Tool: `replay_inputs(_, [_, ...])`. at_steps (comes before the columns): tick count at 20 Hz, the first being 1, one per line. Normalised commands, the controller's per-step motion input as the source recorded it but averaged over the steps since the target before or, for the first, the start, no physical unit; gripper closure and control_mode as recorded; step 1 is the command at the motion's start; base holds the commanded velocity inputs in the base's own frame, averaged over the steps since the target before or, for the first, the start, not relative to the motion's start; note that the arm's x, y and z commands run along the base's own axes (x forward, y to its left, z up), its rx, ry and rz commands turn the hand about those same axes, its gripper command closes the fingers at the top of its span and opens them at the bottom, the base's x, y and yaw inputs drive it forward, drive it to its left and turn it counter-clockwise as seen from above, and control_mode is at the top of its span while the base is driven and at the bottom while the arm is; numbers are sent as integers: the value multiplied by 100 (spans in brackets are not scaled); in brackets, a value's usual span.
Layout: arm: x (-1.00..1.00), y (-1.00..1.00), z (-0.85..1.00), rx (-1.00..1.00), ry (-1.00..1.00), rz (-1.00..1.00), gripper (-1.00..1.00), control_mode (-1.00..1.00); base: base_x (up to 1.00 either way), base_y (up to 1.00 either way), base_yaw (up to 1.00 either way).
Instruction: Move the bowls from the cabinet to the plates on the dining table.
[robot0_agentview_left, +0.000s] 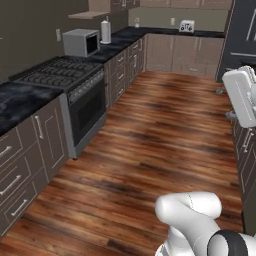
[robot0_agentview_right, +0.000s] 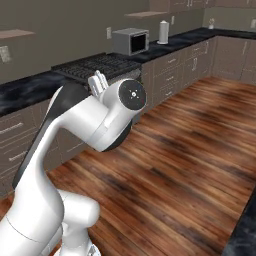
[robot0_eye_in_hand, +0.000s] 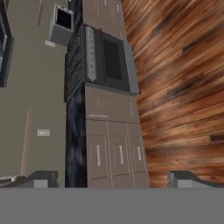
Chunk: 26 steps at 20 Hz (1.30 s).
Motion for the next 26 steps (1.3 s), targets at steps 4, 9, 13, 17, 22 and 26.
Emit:
replay_inputs(4, [0,0,0,0,0,0,-100,100,0,0,25])
replay_inputs(9, [0,0,0,0,0,0,-100,100,0,0,25])
replay_inputs(13, [0,0,0,0,0,0,-100,100,0,0,24])
replay_inputs(17, [0,0,0,0,0,0,-100,100,0,0,24])
replay_inputs(22, [0,0,0,0,0,0,-100,100,0,0,24])
replay_inputs(26, [0,0,0,0,0,0,-100,100,0,0,25])
